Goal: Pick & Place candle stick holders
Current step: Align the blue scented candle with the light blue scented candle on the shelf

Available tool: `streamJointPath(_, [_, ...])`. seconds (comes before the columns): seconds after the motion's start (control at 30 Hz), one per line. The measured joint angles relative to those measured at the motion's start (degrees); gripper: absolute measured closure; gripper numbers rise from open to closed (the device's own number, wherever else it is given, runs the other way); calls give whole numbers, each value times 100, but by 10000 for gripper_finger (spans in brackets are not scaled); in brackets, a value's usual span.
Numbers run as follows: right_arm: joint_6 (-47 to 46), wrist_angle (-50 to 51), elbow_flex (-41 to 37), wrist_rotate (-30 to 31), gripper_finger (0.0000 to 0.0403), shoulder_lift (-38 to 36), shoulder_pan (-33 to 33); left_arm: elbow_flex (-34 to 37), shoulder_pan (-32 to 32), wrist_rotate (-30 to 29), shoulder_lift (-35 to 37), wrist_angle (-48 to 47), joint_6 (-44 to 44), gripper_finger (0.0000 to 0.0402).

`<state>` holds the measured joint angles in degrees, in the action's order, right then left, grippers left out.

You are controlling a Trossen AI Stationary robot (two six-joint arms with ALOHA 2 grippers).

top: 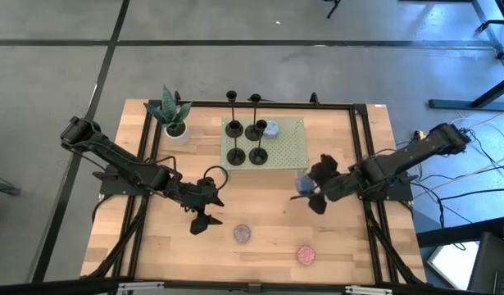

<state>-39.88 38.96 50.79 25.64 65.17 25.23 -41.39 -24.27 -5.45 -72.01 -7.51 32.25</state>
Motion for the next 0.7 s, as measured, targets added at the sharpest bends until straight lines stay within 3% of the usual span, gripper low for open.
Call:
streamJointPath(0.2, [847,-148,700,445,93,310,-573,0,0,2,-2,0,-2,84])
streamJointPath(0.47, [1905,-174,1462,115,92,1395,-1455,0,0,6,-1,-2,0,84])
streamJointPath(0.57, [1988,-178,1700,-123,92,1741,-1652,0,0,7,-2,-2,-2,84])
streamJointPath(0.7, [2059,-183,1920,2,92,2052,-1911,0,0,9,-1,-2,-2,84])
